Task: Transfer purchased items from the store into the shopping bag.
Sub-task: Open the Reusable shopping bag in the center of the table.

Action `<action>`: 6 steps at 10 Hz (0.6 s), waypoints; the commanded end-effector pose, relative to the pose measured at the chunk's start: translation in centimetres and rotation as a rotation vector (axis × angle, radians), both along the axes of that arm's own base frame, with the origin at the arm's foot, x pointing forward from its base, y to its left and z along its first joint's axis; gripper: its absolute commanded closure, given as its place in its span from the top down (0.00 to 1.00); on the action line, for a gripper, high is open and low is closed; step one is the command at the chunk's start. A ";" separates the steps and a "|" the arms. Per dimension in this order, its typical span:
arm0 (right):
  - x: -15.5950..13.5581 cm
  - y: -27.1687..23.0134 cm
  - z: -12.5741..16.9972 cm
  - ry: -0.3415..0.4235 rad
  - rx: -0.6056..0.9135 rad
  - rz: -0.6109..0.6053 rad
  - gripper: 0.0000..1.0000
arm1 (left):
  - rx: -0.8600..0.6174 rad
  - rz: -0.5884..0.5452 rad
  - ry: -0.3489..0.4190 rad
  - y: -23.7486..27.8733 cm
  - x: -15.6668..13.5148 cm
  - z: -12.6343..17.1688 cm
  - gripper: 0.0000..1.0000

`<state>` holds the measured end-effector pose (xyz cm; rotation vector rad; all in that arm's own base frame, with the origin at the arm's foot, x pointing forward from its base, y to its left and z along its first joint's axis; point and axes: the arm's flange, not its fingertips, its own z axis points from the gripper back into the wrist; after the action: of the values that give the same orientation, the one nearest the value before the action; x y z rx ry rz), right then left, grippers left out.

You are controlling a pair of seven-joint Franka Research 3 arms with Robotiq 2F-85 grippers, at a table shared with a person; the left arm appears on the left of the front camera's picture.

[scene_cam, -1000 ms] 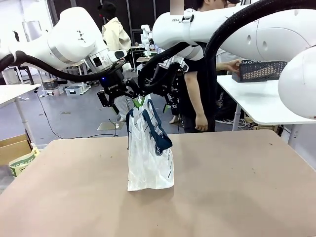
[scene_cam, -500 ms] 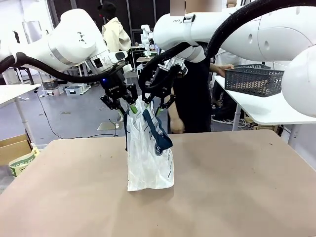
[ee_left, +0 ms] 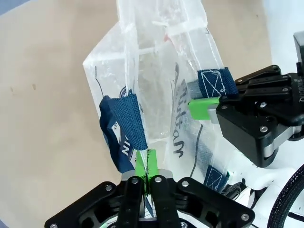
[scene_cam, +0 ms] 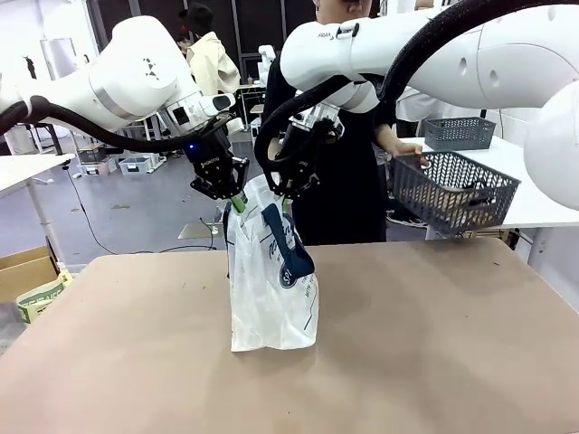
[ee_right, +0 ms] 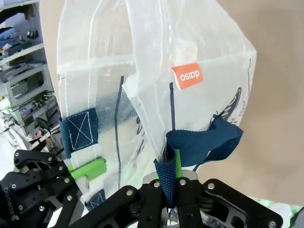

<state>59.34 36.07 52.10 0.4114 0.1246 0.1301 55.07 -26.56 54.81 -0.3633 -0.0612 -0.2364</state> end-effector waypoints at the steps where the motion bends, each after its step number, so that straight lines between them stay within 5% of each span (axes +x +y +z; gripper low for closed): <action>1: -1.7 -0.9 -0.2 -0.006 -0.053 0.051 0.00 | -0.025 -0.011 -0.003 1.2 -1.1 -0.6 0.00; 6: -3.1 -4.8 -0.1 -0.120 -0.210 0.109 0.00 | -0.008 -0.057 -0.039 4.7 -2.2 -1.0 0.00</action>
<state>57.22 32.86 52.83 0.2321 0.0628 0.2296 53.94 -23.25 54.20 -0.3431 -0.0720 -0.2673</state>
